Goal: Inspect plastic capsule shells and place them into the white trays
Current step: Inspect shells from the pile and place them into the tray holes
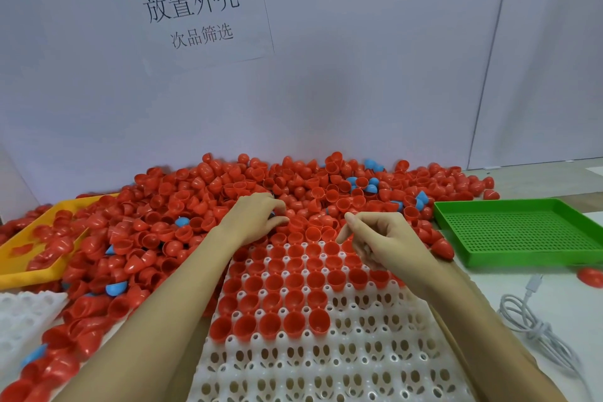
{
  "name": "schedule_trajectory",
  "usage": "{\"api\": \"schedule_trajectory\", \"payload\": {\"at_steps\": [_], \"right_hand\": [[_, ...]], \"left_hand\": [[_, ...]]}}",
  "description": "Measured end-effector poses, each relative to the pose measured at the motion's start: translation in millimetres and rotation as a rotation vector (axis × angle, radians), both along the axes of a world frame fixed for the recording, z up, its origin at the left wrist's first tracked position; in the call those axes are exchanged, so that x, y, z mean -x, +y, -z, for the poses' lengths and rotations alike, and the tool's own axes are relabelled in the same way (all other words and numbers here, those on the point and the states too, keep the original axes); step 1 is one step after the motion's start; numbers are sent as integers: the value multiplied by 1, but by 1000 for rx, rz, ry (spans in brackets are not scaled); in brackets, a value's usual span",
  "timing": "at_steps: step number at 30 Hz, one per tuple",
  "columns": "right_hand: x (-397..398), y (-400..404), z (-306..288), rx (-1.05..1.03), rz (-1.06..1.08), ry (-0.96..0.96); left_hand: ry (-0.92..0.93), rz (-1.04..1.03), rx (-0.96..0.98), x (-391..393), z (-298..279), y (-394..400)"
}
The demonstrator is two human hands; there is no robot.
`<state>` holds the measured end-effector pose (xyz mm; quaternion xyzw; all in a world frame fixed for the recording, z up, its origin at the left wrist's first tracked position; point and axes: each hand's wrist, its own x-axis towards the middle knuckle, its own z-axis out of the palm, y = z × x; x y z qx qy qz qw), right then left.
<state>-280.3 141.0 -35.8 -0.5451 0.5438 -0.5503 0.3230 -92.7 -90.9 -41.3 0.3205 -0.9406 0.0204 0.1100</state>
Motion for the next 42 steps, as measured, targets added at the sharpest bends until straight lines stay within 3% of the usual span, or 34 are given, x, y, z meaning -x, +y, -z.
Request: {"api": "schedule_trajectory", "payload": {"at_steps": [4,7,11,15,20,25,29,42], "right_hand": [[0,1,0,-4,-3,-3],[1,1,-1,-4,8,-2],[0,2,-4,-3,8,-9],[-2,3,-5,-31,-36,-39],[-10,5,-9,-78,-165,-56],[-18,5,-5,-78,-226,105],[-20,5,-2,-55,-227,128],[-16,6,-6,-44,-188,30]], "left_hand": [[440,-45,-31,-4,2,11],[819,-48,-193,-12,-1,34],[1043,27,-500,-26,-10,84],[952,129,-657,-36,-14,132],[789,167,-525,-35,-2,158],[814,210,-458,-38,4,159],[851,202,-429,-41,6,159],[1050,209,-676,-47,7,153]]}}
